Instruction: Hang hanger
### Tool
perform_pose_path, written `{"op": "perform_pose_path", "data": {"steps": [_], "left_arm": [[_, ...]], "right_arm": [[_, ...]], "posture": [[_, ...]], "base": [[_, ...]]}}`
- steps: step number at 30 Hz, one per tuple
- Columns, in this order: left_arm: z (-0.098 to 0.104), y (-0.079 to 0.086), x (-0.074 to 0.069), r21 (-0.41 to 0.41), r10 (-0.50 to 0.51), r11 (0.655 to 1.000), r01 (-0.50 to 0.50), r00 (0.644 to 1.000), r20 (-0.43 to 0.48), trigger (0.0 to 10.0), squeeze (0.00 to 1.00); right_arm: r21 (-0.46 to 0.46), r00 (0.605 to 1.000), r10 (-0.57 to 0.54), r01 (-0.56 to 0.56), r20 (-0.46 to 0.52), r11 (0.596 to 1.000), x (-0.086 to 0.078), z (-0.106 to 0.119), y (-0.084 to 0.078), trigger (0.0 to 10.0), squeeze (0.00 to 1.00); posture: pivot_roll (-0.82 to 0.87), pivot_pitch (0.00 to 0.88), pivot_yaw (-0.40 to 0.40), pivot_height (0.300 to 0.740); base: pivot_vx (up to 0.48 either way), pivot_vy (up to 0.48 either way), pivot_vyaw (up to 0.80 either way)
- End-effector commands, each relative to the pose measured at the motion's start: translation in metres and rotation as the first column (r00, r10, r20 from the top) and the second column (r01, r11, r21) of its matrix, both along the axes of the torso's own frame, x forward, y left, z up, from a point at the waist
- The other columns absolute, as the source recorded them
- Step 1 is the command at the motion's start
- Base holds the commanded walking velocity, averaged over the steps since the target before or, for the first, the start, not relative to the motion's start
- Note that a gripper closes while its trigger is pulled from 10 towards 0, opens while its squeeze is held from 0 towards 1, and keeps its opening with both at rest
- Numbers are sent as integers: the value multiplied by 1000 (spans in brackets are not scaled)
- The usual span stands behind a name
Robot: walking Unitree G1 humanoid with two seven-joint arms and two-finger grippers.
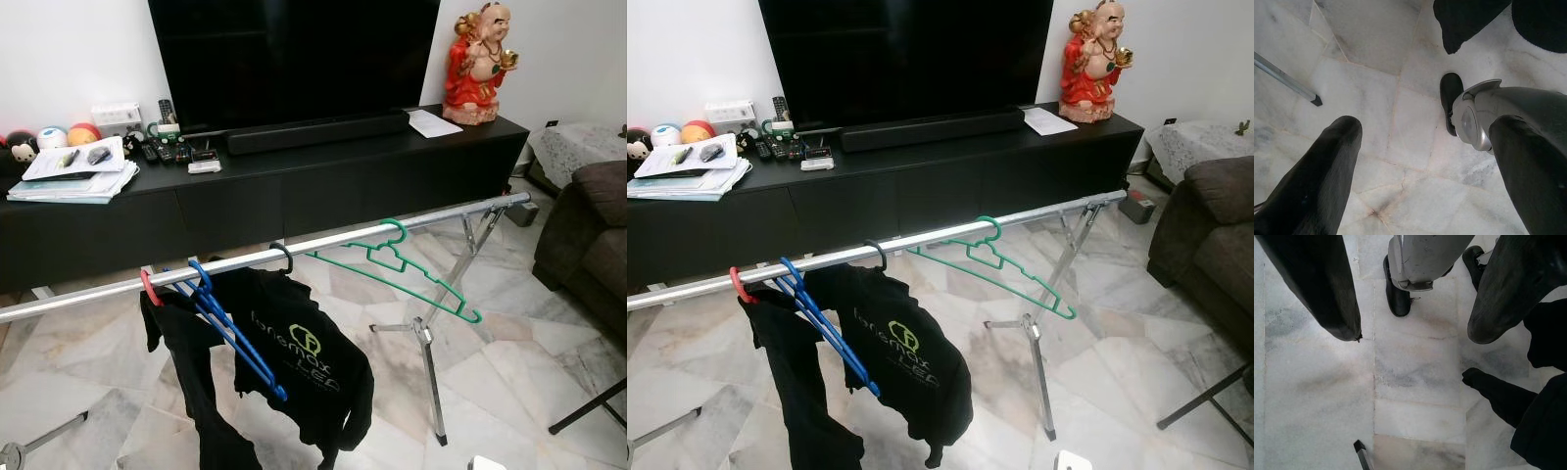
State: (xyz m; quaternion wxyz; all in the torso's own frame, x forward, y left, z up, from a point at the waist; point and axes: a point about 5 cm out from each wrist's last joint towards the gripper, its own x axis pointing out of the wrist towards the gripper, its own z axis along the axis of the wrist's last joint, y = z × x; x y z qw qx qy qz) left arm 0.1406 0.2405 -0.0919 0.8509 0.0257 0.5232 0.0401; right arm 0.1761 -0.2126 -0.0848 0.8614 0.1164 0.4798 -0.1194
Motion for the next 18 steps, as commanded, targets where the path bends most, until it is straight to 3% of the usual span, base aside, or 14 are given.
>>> {"op": "perform_pose_path", "data": {"steps": [1,9,10,11,18], "left_arm": [[1,5,-1,18,-16,1000,16,1000,-11,10000,0],[1,5,-1,18,-16,1000,16,1000,-11,10000,0],[1,5,-1,17,-15,1000,15,1000,-11,10000,0],[0,6,-6,18,-17,1000,17,1000,-18,10000,0],[-2,8,-12,18,-18,1000,19,999,-28,10000,0]], "right_arm": [[-5,1000,2,-2,-1,1000,0,0,-2,10000,0],[-5,1000,2,-2,-1,1000,0,0,-2,10000,0],[-7,1000,6,-6,-1,1000,0,0,-2,10000,0],[1,1000,5,-5,-1,1000,0,0,-1,10000,0],[16,1000,-1,1,-2,1000,0,0,0,10000,0]], "posture": [[-79,0,26,740],[-79,0,26,740],[0,0,0,740],[-84,0,28,740],[-83,0,28,740]], "base": [[0,0,0],[0,0,0],[0,0,0],[0,0,0],[0,0,0]]}}
